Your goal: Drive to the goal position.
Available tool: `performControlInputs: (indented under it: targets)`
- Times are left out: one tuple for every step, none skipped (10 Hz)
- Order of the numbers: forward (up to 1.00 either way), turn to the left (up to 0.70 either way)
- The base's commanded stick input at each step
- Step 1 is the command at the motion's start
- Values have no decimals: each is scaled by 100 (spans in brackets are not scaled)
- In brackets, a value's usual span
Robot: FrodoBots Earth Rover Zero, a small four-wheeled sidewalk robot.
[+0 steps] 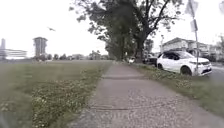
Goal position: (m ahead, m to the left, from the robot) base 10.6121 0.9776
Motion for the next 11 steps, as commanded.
performControlInputs:
  targets:
    - [70,0]
    - [70,0]
    - [70,0]
    - [70,0]
    - [70,0]
    - [70,0]
    - [70,0]
    - [70,0]
    - [70,0]
    - [70,0]
    - [70,0]
